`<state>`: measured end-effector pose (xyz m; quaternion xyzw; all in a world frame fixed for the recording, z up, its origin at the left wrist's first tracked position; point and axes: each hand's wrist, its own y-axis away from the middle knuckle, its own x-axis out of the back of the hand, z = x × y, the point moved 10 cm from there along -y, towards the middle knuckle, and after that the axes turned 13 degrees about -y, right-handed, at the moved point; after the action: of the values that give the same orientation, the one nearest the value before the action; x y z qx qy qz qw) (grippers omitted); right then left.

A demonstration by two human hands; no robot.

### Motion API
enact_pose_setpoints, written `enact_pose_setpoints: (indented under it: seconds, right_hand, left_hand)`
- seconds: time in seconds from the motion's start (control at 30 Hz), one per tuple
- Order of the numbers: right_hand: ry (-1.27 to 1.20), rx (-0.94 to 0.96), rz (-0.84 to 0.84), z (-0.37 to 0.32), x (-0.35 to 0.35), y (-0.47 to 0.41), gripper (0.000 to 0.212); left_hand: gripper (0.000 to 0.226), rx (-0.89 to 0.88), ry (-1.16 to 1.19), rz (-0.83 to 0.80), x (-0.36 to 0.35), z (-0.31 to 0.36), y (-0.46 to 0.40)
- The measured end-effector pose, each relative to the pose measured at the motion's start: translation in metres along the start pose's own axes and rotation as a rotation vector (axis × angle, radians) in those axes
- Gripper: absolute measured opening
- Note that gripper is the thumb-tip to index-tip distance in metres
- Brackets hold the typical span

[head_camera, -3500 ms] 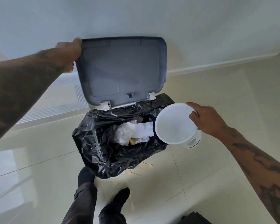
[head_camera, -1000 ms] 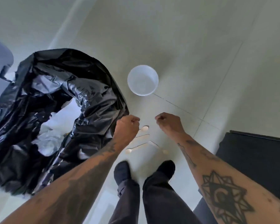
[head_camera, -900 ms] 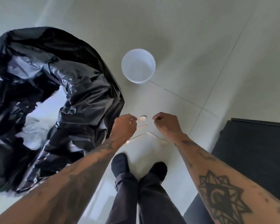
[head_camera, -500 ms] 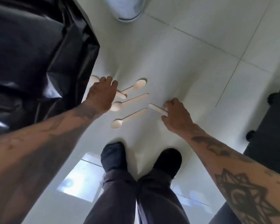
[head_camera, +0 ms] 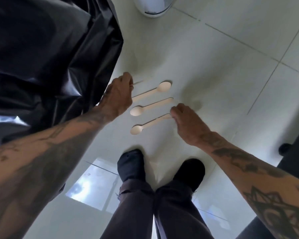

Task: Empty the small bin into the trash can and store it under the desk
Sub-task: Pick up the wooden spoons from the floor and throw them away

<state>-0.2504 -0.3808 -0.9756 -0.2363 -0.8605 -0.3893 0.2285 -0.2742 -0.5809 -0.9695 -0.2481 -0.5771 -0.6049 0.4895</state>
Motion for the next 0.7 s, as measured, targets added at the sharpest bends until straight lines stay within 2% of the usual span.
enact_pose_setpoints:
  seconds: [0.1, 0.2, 0.23, 0.33, 0.4, 0.5, 0.57, 0.7]
  right_hand:
    - [0.024, 0.115, -0.061, -0.038, -0.018, -0.014, 0.036]
    - [0.061, 0.163, -0.064, -0.052, -0.043, -0.03, 0.039]
    - [0.046, 0.136, -0.046, -0.048, -0.049, -0.035, 0.04]
    - [0.098, 0.083, -0.013, -0.036, -0.064, -0.039, 0.039]
    - [0.203, 0.108, -0.03, -0.036, -0.071, -0.036, 0.035]
    - [0.271, 0.138, -0.076, -0.036, -0.07, -0.029, 0.038]
    - [0.278, 0.161, -0.109, -0.034, -0.065, -0.022, 0.036]
    - [0.075, 0.118, -0.116, -0.016, -0.041, -0.004, 0.024]
  left_hand:
    - [0.019, -0.033, 0.064, -0.136, -0.013, 0.026, -0.004]
    - [0.047, -0.106, -0.151, -0.352, -0.047, 0.039, -0.008]
    - [0.045, -0.111, -0.201, -0.37, -0.056, 0.037, -0.01]
    - [0.017, -0.063, -0.081, -0.336, -0.068, 0.03, -0.016]
    - [0.007, -0.064, -0.049, -0.343, -0.071, 0.024, -0.019]
    - [0.013, -0.16, -0.083, -0.362, -0.07, 0.021, -0.017]
    - [0.009, -0.199, -0.089, -0.3, -0.06, 0.021, -0.014]
    - [0.014, -0.183, 0.054, -0.273, -0.046, 0.036, 0.004]
